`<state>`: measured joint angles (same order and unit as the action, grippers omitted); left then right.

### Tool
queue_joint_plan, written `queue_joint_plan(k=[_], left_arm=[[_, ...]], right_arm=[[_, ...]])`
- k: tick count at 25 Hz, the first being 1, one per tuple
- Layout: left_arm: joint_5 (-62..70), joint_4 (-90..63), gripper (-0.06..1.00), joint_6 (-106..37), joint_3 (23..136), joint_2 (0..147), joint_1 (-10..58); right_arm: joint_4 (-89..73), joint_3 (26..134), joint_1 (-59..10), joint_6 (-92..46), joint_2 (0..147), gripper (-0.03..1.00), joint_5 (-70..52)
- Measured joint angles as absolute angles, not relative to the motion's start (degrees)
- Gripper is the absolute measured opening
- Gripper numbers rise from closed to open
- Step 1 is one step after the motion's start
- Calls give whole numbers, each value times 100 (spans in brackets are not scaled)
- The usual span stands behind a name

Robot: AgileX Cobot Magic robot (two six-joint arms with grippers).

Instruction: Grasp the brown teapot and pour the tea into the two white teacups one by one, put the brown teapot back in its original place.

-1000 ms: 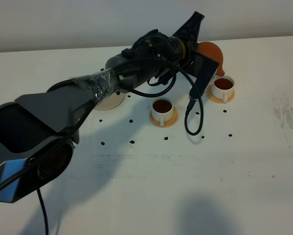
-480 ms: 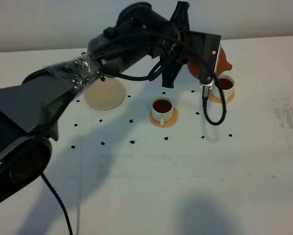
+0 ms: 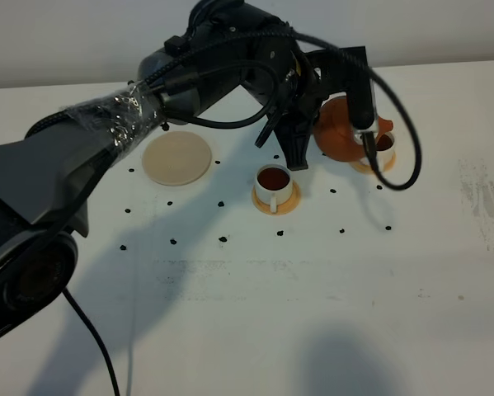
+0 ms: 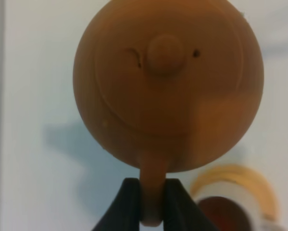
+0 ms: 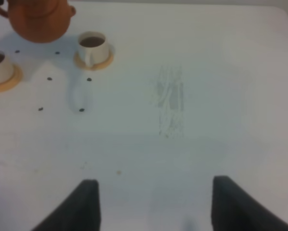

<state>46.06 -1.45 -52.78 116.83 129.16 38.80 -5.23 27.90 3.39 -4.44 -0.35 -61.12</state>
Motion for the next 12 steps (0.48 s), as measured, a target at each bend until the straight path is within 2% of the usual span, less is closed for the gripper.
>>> queue_joint_plan(k=[12], left_arm=[[5243,-630,10,-3701,11687,12903,3897]], right_arm=[[-523,2790,339,-444,-35,51,-6112]])
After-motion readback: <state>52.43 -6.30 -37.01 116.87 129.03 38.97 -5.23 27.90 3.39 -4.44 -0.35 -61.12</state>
